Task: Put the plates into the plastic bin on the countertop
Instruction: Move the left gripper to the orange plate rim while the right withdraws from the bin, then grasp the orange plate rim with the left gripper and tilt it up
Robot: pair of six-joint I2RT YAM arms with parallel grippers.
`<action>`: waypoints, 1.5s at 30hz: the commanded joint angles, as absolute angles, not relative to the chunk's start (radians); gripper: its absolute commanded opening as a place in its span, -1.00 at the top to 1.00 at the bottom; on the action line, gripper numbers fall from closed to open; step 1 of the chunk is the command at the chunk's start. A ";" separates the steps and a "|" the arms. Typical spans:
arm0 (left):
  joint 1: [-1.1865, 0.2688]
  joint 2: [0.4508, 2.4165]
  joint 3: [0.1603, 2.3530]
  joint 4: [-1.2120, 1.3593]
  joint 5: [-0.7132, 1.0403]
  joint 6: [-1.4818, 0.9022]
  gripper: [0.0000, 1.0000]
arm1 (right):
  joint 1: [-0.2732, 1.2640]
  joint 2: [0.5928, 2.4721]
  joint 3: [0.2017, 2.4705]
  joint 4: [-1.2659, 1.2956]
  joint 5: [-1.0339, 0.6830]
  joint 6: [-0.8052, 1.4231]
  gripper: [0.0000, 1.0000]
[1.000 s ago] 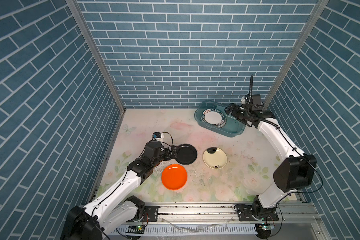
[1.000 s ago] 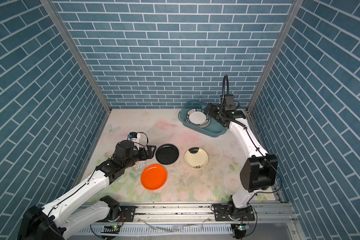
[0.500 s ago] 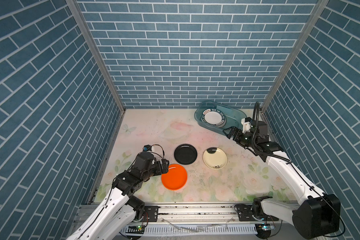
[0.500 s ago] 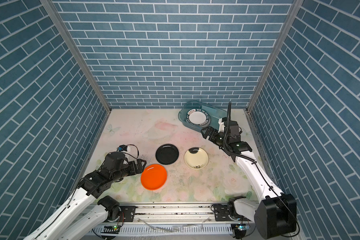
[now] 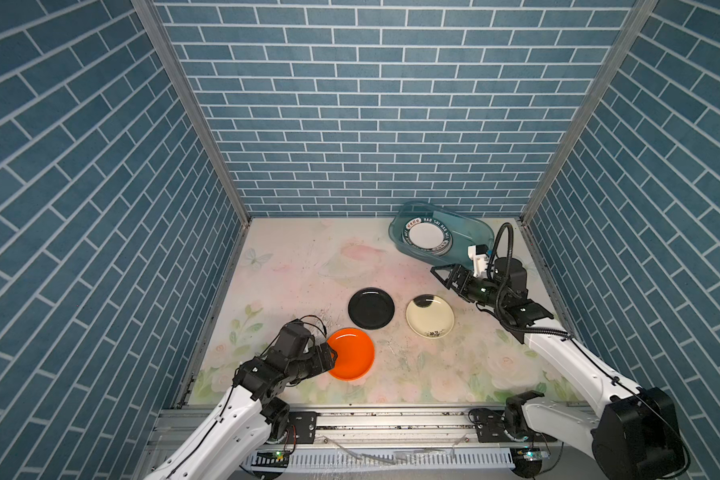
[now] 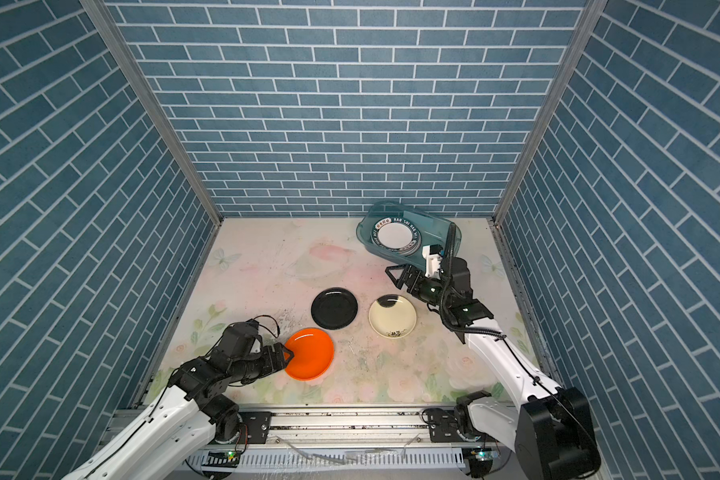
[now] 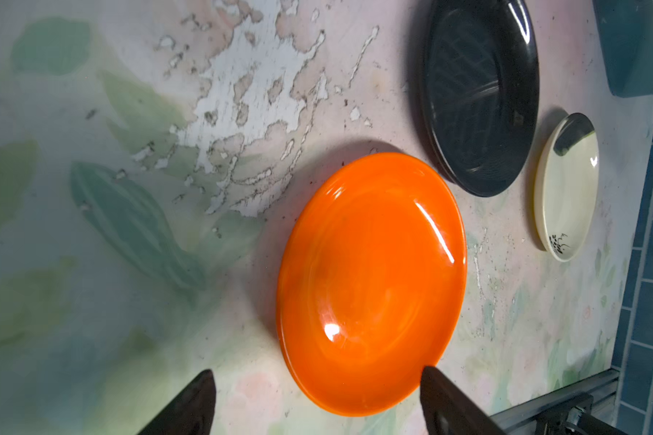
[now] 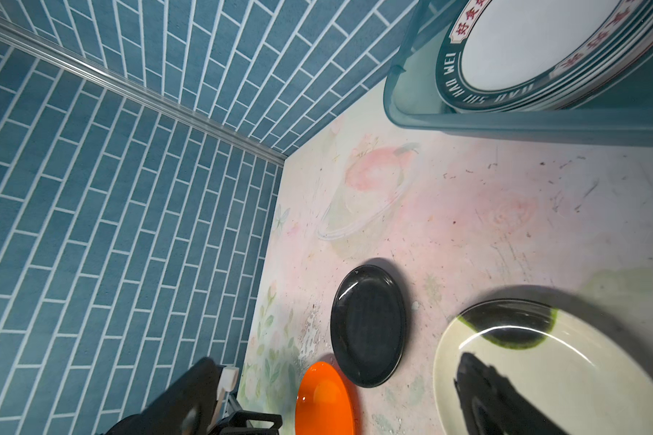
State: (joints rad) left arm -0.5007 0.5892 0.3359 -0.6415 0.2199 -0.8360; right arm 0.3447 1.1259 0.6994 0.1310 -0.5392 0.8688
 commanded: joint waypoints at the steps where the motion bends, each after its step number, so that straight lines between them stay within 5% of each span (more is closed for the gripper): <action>1: -0.501 0.589 0.298 -0.548 0.262 -0.895 -0.68 | 0.362 1.135 0.690 0.242 -0.574 0.925 -0.98; 16: -0.485 0.601 0.178 -0.388 0.261 -0.960 -0.19 | 0.374 1.154 0.683 0.221 -0.534 0.916 -0.98; 45: -0.455 0.693 0.125 -0.298 0.253 -0.951 0.41 | 0.373 1.226 0.663 0.203 -0.540 0.882 -0.96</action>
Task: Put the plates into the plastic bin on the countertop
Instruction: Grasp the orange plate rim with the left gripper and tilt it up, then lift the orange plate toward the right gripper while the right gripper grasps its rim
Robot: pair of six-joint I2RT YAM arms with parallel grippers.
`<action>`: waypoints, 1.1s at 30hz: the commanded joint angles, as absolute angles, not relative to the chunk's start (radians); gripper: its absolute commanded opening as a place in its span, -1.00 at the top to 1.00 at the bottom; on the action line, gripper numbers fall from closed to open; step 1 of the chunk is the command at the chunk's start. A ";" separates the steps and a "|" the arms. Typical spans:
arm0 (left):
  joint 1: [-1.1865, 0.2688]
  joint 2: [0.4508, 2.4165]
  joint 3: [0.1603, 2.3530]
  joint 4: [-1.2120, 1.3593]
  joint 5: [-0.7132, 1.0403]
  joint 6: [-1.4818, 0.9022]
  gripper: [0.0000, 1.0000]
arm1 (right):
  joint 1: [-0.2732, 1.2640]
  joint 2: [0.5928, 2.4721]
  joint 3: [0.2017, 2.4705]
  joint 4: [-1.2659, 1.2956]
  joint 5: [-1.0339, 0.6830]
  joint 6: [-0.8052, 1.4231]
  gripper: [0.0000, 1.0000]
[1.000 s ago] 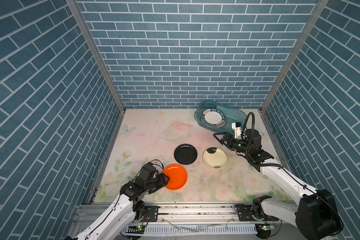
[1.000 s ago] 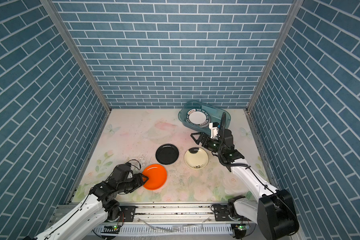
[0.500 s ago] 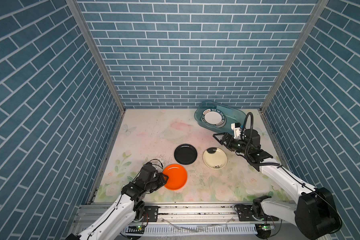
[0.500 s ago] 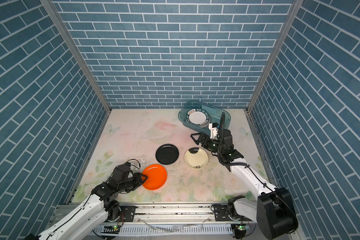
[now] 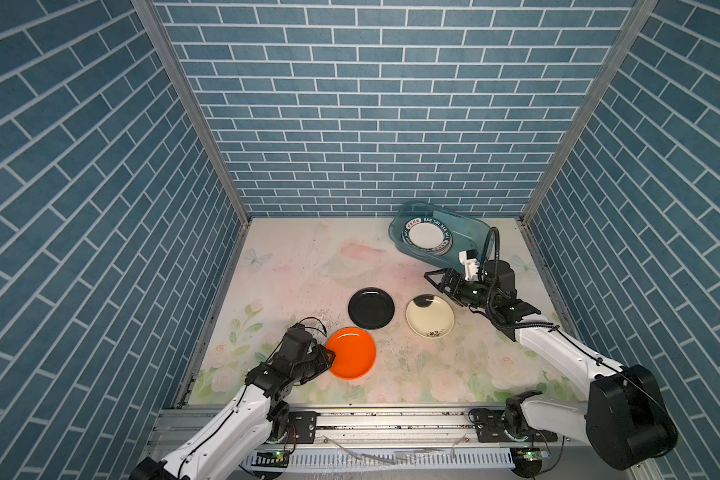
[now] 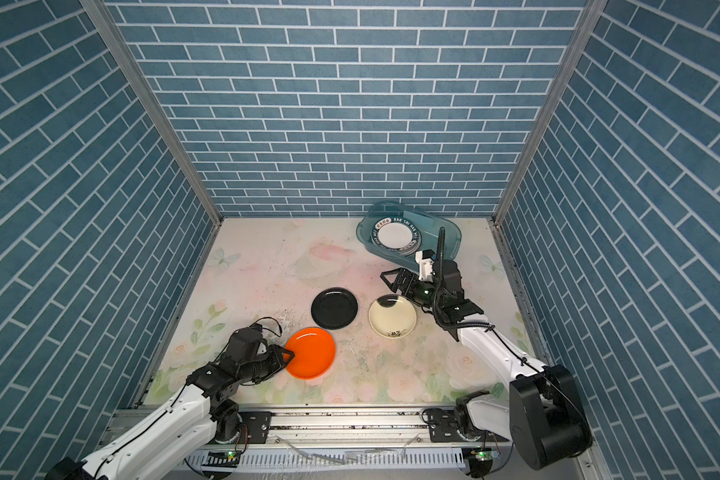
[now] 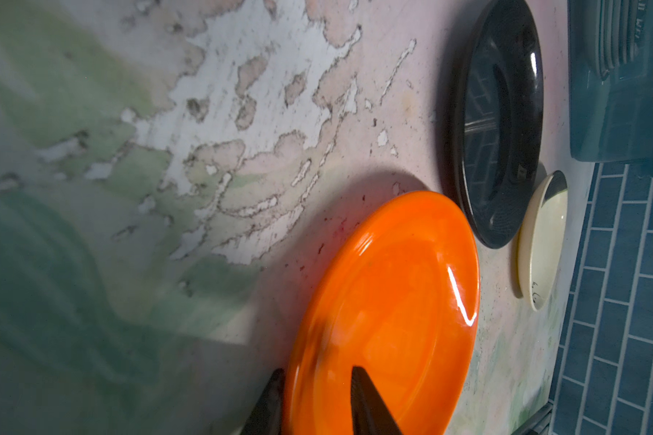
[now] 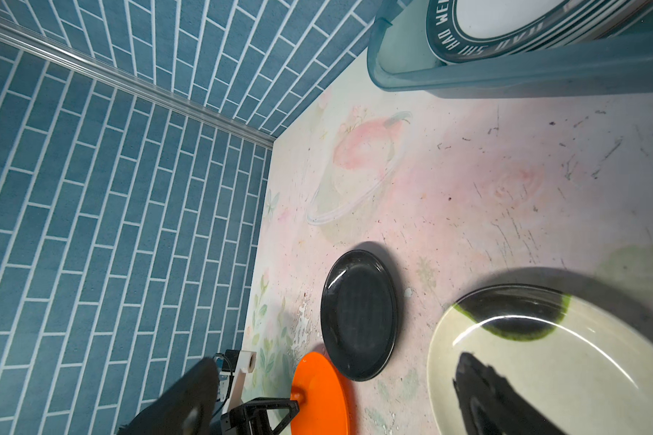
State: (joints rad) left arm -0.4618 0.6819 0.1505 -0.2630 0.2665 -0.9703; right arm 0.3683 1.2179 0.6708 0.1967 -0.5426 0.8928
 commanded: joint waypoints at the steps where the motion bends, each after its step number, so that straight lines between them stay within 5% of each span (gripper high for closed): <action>1: -0.454 0.693 0.125 -0.300 0.251 -0.948 0.49 | 0.373 1.226 0.663 0.203 -0.540 0.881 -0.95; 9: -0.453 0.690 0.172 -0.354 0.248 -0.932 1.00 | 0.371 1.233 0.654 0.187 -0.534 0.870 -0.96; 23: -0.453 0.644 0.420 -0.374 0.292 -0.986 1.00 | 0.371 1.206 0.630 0.116 -0.506 0.868 -0.97; 33: -0.454 0.916 0.563 -0.100 0.310 -0.988 1.00 | 0.372 1.203 0.589 0.233 -0.598 0.936 -0.39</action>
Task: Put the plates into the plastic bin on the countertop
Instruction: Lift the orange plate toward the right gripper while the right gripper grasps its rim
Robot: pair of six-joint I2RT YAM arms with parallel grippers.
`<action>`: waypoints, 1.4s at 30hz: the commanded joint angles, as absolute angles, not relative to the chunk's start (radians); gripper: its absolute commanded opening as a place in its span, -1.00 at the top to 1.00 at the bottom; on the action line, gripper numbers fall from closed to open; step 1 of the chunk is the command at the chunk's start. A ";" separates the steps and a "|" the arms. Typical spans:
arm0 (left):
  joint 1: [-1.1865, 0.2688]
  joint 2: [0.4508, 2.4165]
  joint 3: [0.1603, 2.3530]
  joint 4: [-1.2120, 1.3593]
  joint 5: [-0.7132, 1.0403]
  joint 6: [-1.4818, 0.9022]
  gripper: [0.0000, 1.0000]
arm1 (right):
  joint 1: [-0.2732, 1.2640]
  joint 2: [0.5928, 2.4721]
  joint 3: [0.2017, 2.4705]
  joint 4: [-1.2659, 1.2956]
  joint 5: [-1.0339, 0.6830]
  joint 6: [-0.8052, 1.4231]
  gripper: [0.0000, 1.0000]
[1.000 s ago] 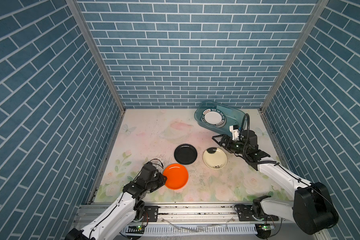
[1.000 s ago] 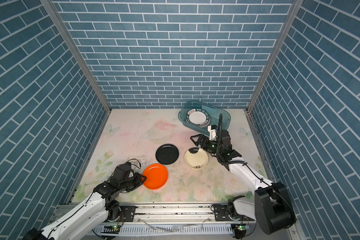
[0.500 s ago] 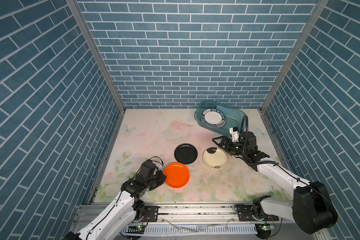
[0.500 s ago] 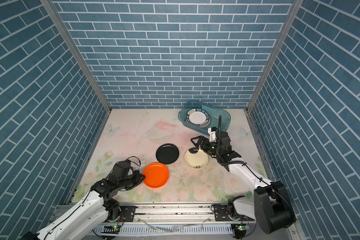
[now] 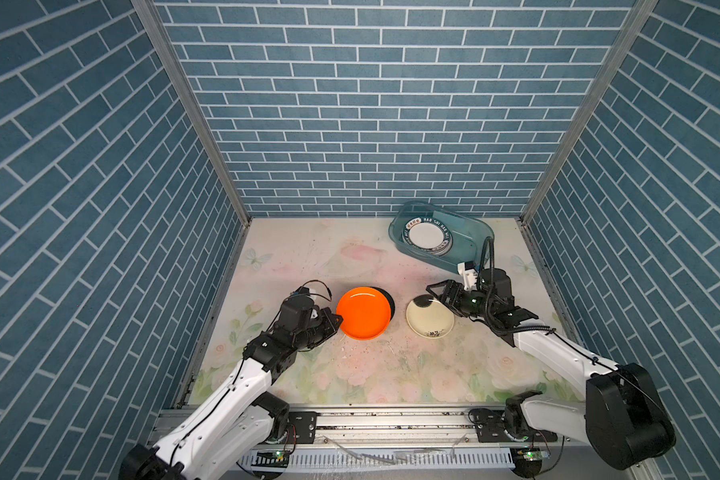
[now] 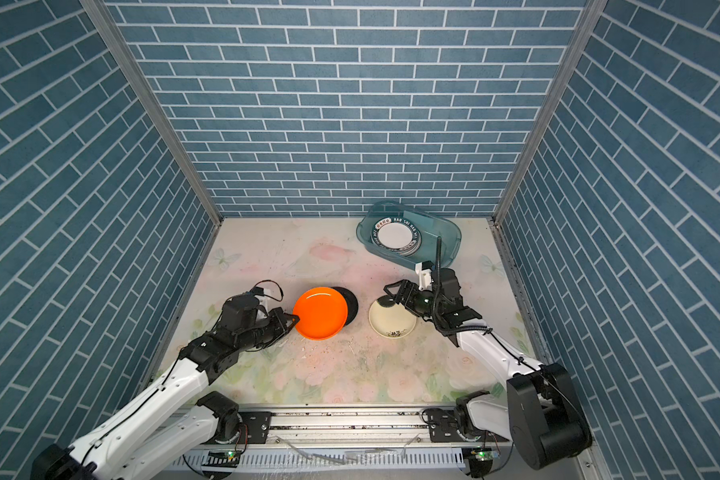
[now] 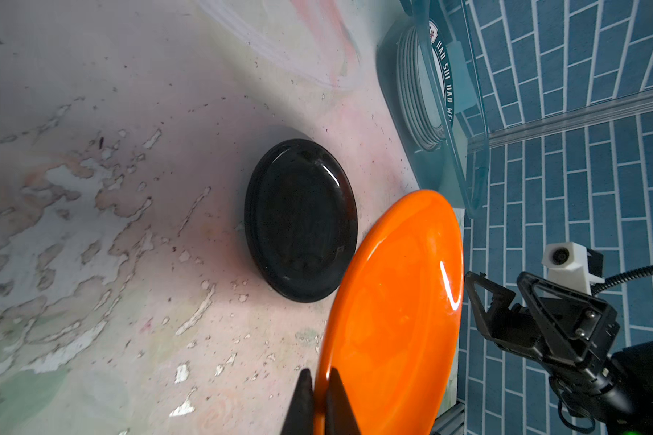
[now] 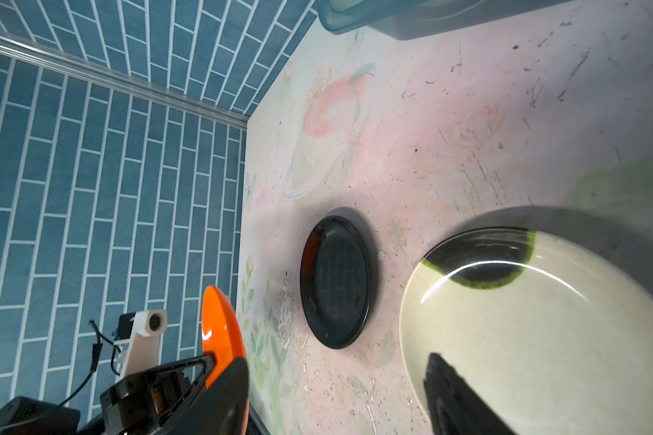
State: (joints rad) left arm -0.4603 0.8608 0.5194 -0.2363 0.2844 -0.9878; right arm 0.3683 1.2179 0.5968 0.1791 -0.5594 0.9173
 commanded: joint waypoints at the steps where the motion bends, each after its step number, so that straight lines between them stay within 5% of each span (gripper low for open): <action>1: -0.455 0.957 0.586 -0.074 0.323 -0.988 1.00 | 0.371 1.202 0.586 0.241 -0.600 0.937 -0.34; 21: -0.626 1.359 0.888 0.033 0.366 -0.924 1.00 | 0.376 1.224 0.546 0.483 -0.666 1.045 -0.01; 28: -0.646 1.377 0.922 0.037 0.367 -0.920 1.00 | 0.375 1.206 0.536 0.477 -0.648 1.058 0.13; 42: -0.639 1.269 0.962 -0.130 0.160 -0.761 1.00 | 0.375 1.005 0.543 0.244 -0.552 0.969 0.07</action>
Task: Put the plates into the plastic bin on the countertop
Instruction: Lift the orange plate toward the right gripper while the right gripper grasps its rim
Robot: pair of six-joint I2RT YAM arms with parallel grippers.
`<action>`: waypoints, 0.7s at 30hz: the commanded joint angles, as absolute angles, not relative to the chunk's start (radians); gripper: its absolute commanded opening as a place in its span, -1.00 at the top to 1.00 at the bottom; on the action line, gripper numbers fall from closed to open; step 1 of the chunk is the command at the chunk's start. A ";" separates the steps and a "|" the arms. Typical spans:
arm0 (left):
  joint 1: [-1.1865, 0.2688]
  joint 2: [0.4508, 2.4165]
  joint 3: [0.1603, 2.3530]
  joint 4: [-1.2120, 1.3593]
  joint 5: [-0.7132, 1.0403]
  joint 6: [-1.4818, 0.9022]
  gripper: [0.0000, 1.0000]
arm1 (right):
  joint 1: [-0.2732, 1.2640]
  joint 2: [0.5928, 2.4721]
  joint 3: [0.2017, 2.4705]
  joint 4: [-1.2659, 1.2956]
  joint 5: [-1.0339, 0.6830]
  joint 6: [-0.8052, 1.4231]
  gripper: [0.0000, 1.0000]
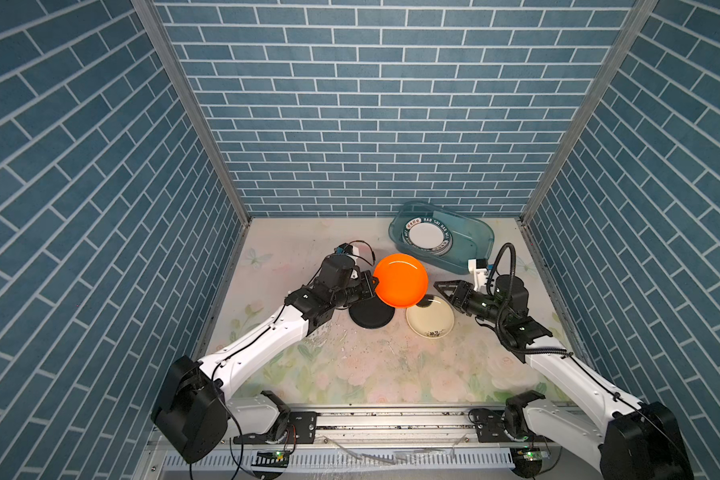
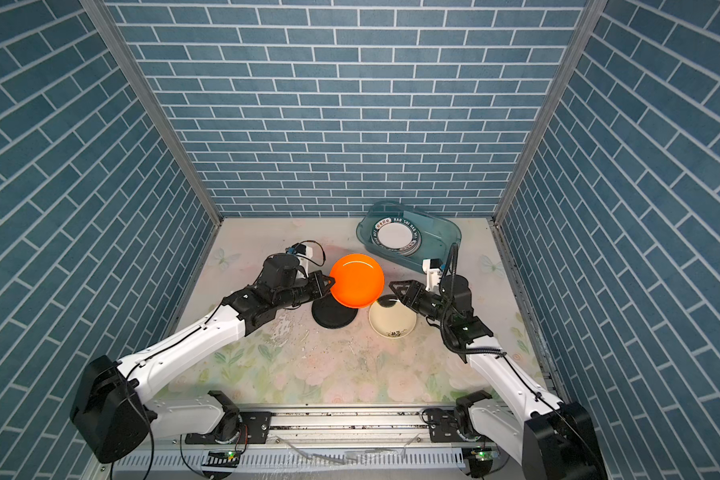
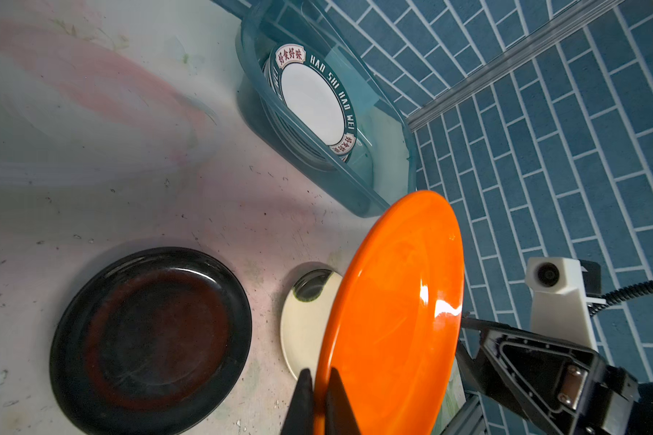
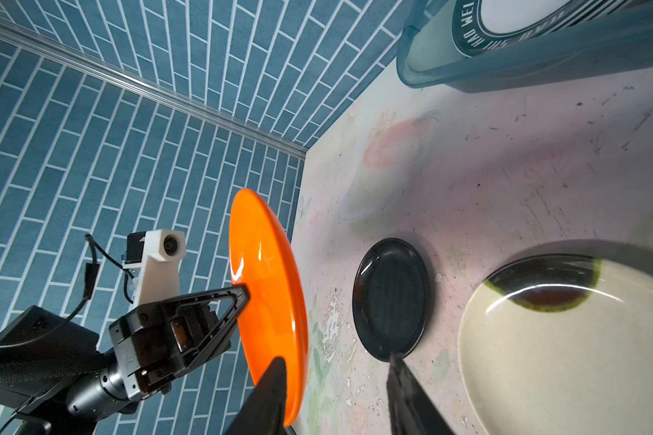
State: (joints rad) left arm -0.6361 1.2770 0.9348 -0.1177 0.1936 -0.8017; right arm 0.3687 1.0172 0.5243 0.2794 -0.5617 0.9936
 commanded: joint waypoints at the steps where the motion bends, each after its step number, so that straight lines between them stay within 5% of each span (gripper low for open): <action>1: -0.639 1.276 0.962 -0.117 0.172 -0.764 1.00 | 0.374 1.008 0.542 0.249 -0.557 0.971 0.07; 13: -0.643 1.417 1.007 -0.009 0.317 -0.839 1.00 | 0.376 1.138 0.511 0.446 -0.636 1.041 0.07; 21: -0.641 1.401 0.994 -0.018 0.309 -0.826 1.00 | 0.375 1.177 0.521 0.453 -0.610 1.044 0.88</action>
State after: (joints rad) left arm -0.6365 1.4250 0.9775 -0.0425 0.3050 -0.8337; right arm 0.3714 1.1694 0.5228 0.4110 -0.6083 1.0321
